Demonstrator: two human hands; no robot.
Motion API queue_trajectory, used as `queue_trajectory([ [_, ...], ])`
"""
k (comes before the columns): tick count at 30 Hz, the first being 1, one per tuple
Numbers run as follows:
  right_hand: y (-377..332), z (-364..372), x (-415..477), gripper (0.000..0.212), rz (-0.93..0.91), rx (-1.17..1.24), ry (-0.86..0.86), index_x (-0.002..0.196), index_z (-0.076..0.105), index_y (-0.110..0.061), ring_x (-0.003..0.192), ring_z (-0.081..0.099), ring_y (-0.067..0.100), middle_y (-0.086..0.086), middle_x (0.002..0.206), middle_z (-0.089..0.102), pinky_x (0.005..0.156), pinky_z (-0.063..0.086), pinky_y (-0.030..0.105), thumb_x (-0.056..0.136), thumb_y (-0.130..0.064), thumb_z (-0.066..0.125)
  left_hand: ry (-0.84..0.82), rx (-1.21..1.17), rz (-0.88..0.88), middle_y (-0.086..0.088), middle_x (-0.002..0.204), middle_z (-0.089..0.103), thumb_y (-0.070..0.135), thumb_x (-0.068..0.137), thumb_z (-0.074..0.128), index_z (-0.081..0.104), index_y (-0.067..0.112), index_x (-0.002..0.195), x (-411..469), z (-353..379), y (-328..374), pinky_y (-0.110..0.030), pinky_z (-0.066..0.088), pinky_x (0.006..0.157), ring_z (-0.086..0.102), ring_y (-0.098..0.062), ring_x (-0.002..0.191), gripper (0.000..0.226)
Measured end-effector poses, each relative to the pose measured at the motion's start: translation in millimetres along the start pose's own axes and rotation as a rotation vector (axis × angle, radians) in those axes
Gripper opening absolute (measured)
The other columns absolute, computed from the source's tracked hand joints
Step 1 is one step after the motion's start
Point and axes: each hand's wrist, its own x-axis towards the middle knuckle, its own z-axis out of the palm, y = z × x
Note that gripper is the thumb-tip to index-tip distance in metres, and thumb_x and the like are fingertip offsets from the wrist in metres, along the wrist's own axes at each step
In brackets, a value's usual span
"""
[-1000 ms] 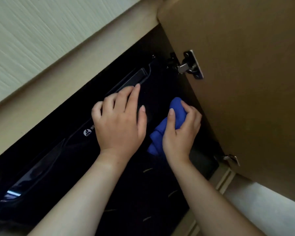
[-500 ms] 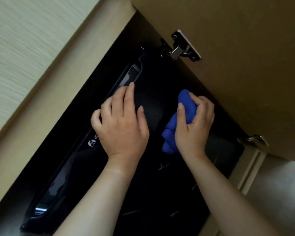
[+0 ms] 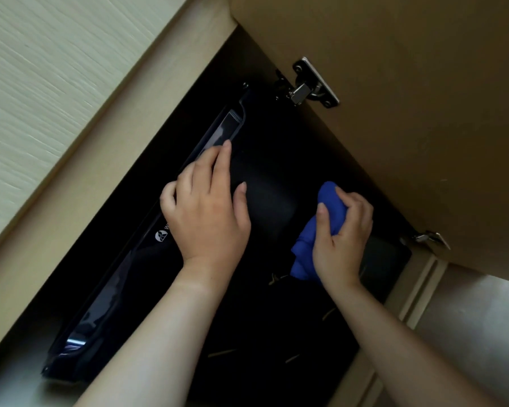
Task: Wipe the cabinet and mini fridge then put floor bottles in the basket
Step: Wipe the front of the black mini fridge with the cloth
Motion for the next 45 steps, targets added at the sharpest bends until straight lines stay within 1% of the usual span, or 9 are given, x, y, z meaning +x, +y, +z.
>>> queue_trajectory([
  [8,-4,0,-16,0.032,-0.005,-0.044,-0.058,0.12,0.051,-0.019,0.111,0.039,0.01,-0.003,0.124,0.041,0.094,0.019,0.002,0.092,-0.033,0.052,-0.139,0.034,0.355,-0.006,0.15,0.039,0.032,0.095,0.049,0.041,0.012,0.144,-20,0,0,-0.045,0.02,0.113,0.032,-0.022,0.138,0.054],
  [11,2,-3,9,0.03,0.106,-0.026,-0.027,0.122,0.05,-0.018,0.113,0.04,0.015,0.002,0.127,0.044,0.089,0.02,0.002,0.094,-0.028,0.053,-0.136,0.093,0.345,-0.004,0.148,0.042,0.035,0.097,0.043,0.043,0.014,0.143,-22,5,3,-0.047,0.02,0.113,0.037,-0.021,0.137,0.051],
  [15,16,-5,3,0.031,0.092,-0.019,0.009,0.123,0.05,-0.016,0.117,0.041,0.018,0.005,0.127,0.044,0.097,0.029,0.02,0.094,-0.027,0.053,-0.121,0.133,0.361,-0.002,0.149,0.041,0.036,0.098,0.039,0.042,0.016,0.143,-25,10,3,-0.048,0.017,0.114,0.036,-0.022,0.137,0.049],
  [20,18,-7,-11,0.035,0.014,-0.001,-0.023,0.12,0.051,-0.017,0.114,0.04,0.014,-0.005,0.123,0.039,0.096,0.023,0.006,0.091,-0.035,0.049,-0.105,0.152,0.359,-0.002,0.15,0.04,0.037,0.099,0.035,0.041,0.015,0.143,-25,12,3,-0.046,0.014,0.114,0.034,-0.022,0.138,0.049],
  [24,21,-10,19,0.033,-0.165,-0.054,-0.1,0.12,0.052,-0.014,0.112,0.04,0.013,-0.005,0.121,0.038,0.1,0.026,0.015,0.092,-0.031,0.051,-0.086,0.146,0.359,-0.003,0.149,0.041,0.037,0.099,0.035,0.042,0.015,0.143,-26,13,4,-0.047,0.014,0.114,0.033,-0.022,0.137,0.049],
  [30,38,-16,8,0.038,0.068,0.019,-0.015,0.123,0.049,-0.014,0.119,0.042,0.017,0.001,0.125,0.041,0.105,0.035,0.037,0.092,-0.035,0.049,-0.089,0.156,0.356,-0.003,0.148,0.042,0.038,0.098,0.038,0.044,0.014,0.141,-26,14,3,-0.047,0.014,0.114,0.033,-0.023,0.136,0.05],
  [36,4,-6,25,0.032,-0.117,-0.019,-0.126,0.121,0.053,-0.014,0.113,0.04,0.012,-0.004,0.123,0.039,0.097,0.023,0.007,0.092,-0.029,0.052,-0.082,0.153,0.372,-0.004,0.148,0.042,0.037,0.099,0.037,0.044,0.014,0.141,-26,15,3,-0.048,0.014,0.113,0.032,-0.023,0.136,0.048],
  [42,10,-6,-1,0.037,-0.024,-0.008,-0.04,0.124,0.049,-0.011,0.113,0.042,0.017,0.007,0.125,0.043,0.098,0.023,0.009,0.092,-0.03,0.05,-0.099,0.156,0.364,-0.003,0.147,0.043,0.035,0.099,0.038,0.046,0.015,0.14,-25,13,3,-0.048,0.016,0.113,0.032,-0.022,0.137,0.047],
  [45,9,-7,-40,0.035,-0.089,-0.052,-0.122,0.122,0.05,-0.014,0.112,0.041,0.016,0.005,0.124,0.043,0.099,0.023,0.011,0.092,-0.031,0.051,-0.12,0.03,0.355,-0.005,0.142,0.049,0.032,0.095,0.043,0.052,0.013,0.135,-26,6,4,-0.049,0.017,0.114,0.039,-0.022,0.134,0.045],
])
